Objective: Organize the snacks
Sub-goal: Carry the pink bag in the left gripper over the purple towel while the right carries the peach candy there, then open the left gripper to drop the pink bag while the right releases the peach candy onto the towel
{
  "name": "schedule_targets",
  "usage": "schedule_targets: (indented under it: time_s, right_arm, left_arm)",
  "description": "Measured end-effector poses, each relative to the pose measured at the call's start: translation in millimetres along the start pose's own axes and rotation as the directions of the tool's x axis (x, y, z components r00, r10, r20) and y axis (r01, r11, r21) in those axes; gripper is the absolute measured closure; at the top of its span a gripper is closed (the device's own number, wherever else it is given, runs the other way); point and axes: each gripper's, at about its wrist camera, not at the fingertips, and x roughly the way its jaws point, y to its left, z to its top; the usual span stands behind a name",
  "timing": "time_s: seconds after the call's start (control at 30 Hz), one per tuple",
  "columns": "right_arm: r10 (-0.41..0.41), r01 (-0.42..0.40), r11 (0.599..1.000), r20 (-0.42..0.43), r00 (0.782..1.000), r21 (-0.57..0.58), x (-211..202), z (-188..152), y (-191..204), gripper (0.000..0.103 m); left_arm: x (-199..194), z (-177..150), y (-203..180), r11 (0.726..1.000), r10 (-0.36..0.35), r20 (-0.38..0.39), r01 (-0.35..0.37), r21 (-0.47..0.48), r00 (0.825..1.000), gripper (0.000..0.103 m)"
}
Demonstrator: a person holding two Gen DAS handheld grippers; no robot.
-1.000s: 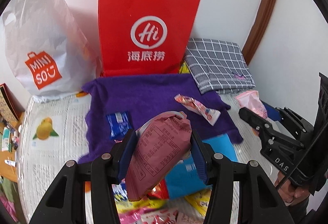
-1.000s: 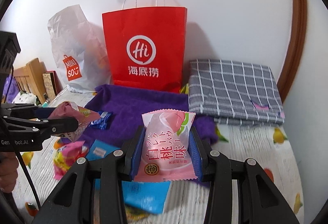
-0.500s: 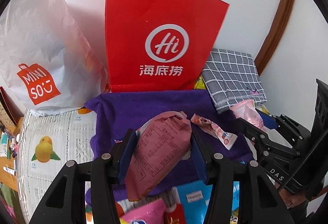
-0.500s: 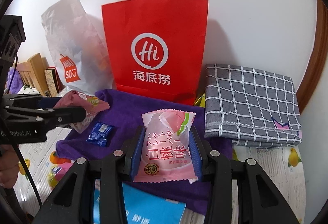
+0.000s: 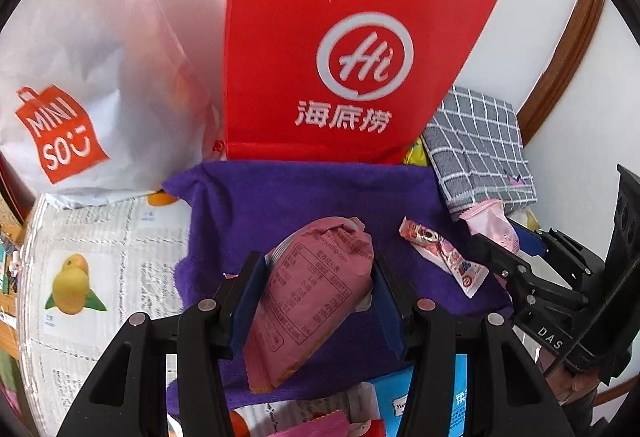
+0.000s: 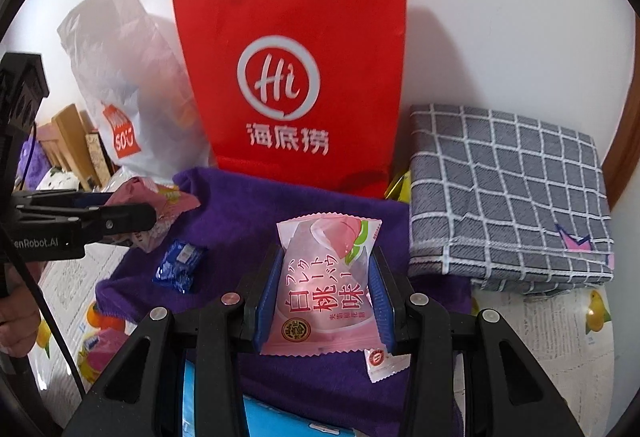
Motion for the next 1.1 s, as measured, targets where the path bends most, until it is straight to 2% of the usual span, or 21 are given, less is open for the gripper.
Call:
schedule_targets:
  time_s: [0.17,0.4,0.53,1.1]
  right_arm:
    - [0.016,-0.018,0.999,-0.049,0.999,-0.033,13,-8,3,0.061]
    - [0.027,-0.031,0.999,-0.116,0.993,-0.033,32,-15,4,0.061]
    - [0.02,-0.025,0.999,-0.142,0.99,-0.036,40,-19,5,0.061]
    - [0.024,-0.03,0.999,-0.206,0.978,-0.029,52,-24,6,0.059]
  left_arm:
    - [16,-6,-6,1.0,0.021,-0.048,-0.02,0.014,0.999,0.053]
    - [36,-10,2,0.998,0.056,-0.125,-0.058,-0.017,0.991,0.053]
    - [44,-12,2,0.998,0.048,-0.156,-0.052,-0.023,0.987,0.053]
    - [47,-14,-9,0.999,0.036,-0.172,-0.033,0.017,0.984,0.052]
